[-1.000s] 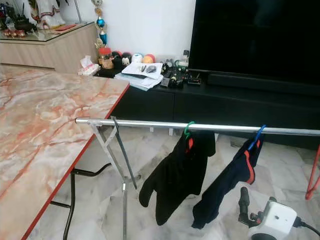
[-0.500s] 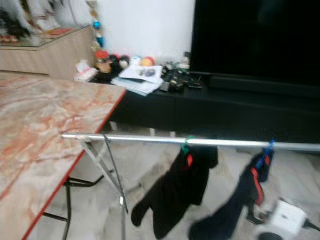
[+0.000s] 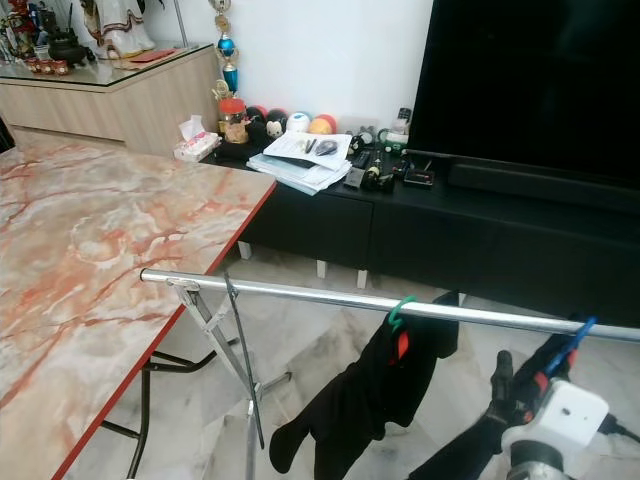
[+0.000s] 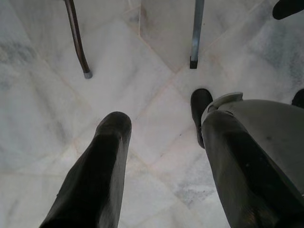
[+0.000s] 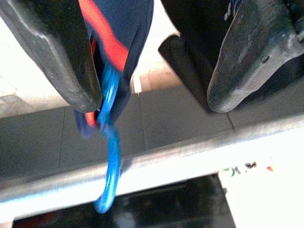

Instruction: Hang hanger

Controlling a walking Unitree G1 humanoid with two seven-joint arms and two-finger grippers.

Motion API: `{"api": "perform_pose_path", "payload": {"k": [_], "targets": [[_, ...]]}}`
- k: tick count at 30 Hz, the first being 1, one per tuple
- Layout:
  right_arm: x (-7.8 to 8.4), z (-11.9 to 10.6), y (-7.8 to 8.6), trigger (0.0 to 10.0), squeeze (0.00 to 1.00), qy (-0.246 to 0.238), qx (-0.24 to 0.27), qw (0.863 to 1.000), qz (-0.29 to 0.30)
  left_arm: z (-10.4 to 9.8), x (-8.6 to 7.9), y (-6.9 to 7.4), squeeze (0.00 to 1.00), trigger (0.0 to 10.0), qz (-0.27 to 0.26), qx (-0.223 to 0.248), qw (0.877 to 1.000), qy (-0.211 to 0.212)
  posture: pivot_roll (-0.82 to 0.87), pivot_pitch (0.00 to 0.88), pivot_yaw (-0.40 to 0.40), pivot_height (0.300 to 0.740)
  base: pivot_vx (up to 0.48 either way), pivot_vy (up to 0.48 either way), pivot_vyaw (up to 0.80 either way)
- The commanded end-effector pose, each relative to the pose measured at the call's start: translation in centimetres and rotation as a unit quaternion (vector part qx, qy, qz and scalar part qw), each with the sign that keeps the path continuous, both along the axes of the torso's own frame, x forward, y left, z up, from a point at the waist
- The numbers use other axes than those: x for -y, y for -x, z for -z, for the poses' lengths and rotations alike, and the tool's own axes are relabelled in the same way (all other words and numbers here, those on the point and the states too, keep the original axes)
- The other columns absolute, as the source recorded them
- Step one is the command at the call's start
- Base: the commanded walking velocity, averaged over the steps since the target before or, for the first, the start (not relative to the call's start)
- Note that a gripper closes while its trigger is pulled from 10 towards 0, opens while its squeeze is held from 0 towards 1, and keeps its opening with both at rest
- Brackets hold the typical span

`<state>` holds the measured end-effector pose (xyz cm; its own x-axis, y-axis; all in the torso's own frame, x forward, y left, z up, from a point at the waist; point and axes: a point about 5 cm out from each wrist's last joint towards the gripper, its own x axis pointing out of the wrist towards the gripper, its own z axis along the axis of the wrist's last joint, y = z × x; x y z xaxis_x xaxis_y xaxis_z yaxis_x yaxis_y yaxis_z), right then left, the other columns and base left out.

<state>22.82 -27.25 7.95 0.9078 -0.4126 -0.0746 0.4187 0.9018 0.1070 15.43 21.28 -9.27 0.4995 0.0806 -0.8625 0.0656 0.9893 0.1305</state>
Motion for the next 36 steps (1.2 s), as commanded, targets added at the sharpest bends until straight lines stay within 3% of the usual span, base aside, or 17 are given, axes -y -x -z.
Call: {"api": "perform_pose_path", "payload": {"k": [1,9,16,23,31,36], "targets": [[0.2,-0.4,-0.5,10.0,0.0,0.001,-0.013,1.0,0.004,0.1,-0.3,0.5,0.0,10.0,-0.004,-0.009,1.0,-0.002,0.03,0.0,0.03,0.74,0.0,0.0,0.0],[0.6,-0.5,-2.7,10.0,0.0,-0.041,-0.057,0.998,0.006,0.1,-0.3,0.4,0.0,10.0,-0.001,-0.01,1.0,-0.002,0.03,0.0,0.034,0.74,0.0,0.0,0.0],[1.3,0.1,-3.4,10.0,0.0,-0.056,-0.093,0.994,0.024,0.1,-0.3,0.3,0.0,10.0,0.004,-0.01,1.0,-0.003,0.02,0.0,0.042,0.74,0.0,0.0,0.0],[1.6,2.1,-2.8,10.0,0.0,-0.087,-0.145,0.985,0.045,0.1,-0.3,0.3,0.0,10.0,0.003,-0.01,1.0,-0.004,0.03,0.0,0.04,0.74,0.0,0.0,0.0],[0.8,4.7,-1.4,10.0,0.0,-0.107,-0.217,0.97,0.004,0.1,-0.3,0.3,0.0,10.0,0.003,-0.012,1.0,-0.003,0.03,0.0,0.041,0.74,0.0,0.0,0.0],[0.8,5.0,-1.1,10.0,0.0,-0.108,-0.225,0.968,0.006,0.1,-0.3,0.3,0.0,10.0,0.005,-0.012,1.0,-0.003,0.03,0.0,0.041,0.74,0.0,0.0,0.0]]}}
